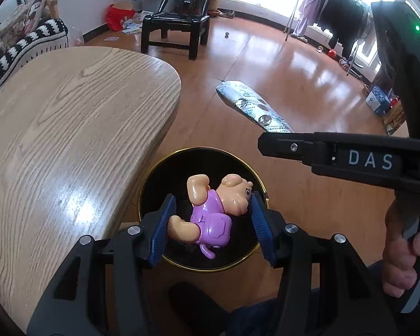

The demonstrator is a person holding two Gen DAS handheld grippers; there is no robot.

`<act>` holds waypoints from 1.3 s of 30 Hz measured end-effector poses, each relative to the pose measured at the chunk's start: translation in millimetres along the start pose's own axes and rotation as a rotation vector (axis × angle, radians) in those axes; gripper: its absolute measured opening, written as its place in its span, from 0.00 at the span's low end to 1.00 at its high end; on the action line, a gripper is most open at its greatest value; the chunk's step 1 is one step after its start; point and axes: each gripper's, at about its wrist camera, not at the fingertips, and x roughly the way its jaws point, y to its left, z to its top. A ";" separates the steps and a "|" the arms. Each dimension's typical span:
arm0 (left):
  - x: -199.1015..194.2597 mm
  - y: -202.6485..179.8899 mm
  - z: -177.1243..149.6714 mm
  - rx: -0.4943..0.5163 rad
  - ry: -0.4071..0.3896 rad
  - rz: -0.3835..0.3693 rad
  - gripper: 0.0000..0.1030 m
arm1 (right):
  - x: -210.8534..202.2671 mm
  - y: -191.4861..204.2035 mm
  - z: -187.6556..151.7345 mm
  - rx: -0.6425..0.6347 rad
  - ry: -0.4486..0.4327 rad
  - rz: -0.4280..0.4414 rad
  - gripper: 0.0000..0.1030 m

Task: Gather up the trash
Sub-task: 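Move both open tools back to the remaining trash on the table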

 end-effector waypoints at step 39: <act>-292.9 221.1 -185.6 -0.405 -0.254 0.450 0.89 | -23.1 359.4 -83.8 -0.620 -0.034 0.301 0.80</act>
